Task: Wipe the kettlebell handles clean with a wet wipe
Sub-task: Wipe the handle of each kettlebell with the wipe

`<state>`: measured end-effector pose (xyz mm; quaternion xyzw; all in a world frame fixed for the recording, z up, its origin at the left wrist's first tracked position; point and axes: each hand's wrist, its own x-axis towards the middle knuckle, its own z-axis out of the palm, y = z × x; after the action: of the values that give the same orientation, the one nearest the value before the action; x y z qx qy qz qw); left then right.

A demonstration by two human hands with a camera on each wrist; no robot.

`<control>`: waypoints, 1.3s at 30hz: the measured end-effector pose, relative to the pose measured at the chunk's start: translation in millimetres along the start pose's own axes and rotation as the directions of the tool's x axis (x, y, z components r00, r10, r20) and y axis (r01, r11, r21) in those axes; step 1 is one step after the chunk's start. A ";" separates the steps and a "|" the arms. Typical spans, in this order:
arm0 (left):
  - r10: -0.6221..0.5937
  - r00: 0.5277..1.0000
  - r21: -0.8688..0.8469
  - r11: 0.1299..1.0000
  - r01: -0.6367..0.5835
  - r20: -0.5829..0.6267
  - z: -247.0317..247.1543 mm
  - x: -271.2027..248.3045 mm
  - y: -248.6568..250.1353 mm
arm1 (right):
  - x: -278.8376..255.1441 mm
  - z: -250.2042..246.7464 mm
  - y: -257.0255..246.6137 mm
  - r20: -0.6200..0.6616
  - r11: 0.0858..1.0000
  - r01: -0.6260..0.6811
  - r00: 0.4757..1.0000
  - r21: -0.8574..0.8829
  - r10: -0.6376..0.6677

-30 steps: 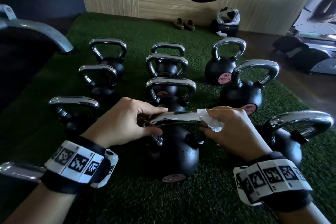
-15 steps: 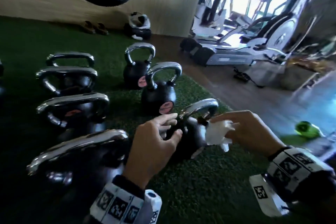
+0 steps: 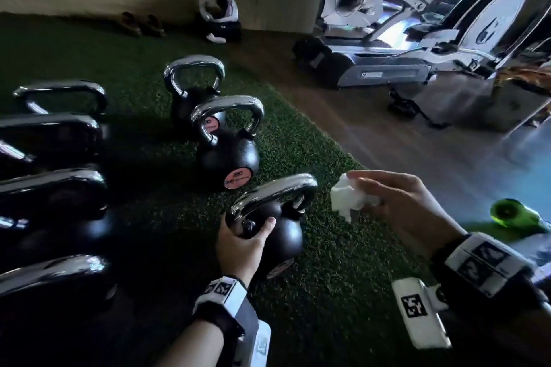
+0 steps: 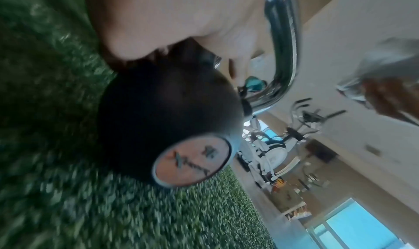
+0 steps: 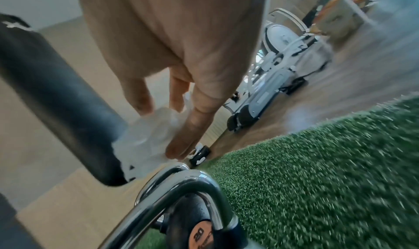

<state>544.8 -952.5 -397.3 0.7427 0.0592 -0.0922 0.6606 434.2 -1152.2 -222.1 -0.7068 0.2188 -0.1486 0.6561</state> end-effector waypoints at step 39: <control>-0.058 0.997 -0.032 0.998 0.059 0.046 -4.8 18.2 -39.8 | 38.4 82.4 50.9 0.126 0.495 0.567 0.731 -0.658 -0.670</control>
<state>554.5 -943.6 -439.3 0.7273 0.0674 -0.1274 0.6710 502.3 -1102.7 -283.4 -0.9072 0.0349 -0.3384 0.2476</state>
